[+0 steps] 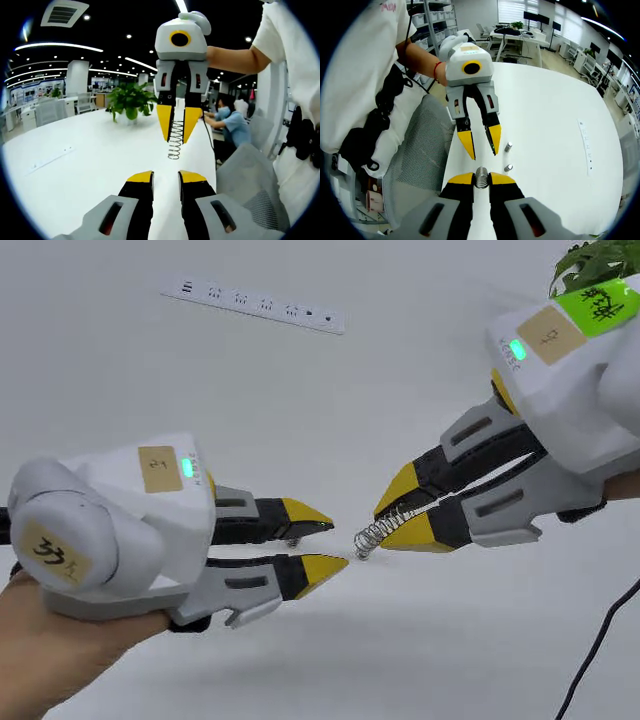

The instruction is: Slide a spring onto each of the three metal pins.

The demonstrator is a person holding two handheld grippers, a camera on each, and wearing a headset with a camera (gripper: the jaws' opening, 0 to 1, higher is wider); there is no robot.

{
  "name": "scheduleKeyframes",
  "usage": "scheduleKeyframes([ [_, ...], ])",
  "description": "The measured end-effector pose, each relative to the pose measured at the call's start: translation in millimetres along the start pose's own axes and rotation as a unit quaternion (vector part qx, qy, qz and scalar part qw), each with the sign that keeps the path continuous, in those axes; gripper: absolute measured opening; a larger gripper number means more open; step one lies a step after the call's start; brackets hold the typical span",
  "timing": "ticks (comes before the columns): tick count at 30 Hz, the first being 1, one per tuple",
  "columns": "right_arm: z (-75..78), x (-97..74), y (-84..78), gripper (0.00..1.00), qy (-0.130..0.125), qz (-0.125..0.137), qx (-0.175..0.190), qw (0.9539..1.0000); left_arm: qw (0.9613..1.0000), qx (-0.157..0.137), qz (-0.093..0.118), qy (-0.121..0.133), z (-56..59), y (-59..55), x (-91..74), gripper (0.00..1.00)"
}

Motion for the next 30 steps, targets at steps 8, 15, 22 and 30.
scheduleKeyframes([
  [8, 13.5, 1.3, -23.3, 0.12, -0.028, -0.024, 0.031, 0.9988, 0.9993, -0.006, -0.006, 0.037, -19.6, -12.9, -28.1, 0.29],
  [15, 28.9, 6.6, -50.1, 0.12, -0.053, -0.056, 0.059, 0.9953, 0.9981, -0.006, -0.016, 0.059, -32.2, -26.8, -47.5, 0.41],
  [22, 38.2, 20.9, -71.0, 0.12, -0.068, -0.089, 0.071, 0.9912, 0.9975, -0.015, -0.024, 0.064, -41.7, -37.4, -58.8, 0.53],
  [30, 46.7, 41.2, -88.1, 0.12, -0.068, -0.107, 0.08, 0.9887, 0.9973, -0.022, -0.038, 0.058, -44.7, -44.7, -62.4, 0.64],
])
Point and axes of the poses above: the centre of the closed fingertips' face, and the gripper's own axes: x roughly forward along the fingers, z roughly to its right, y roughly out of its top, the point moved 3 cm from there along -x, roughly backward along the fingers, and after that the axes turned 5 degrees about -y, right-handed, at the moved point
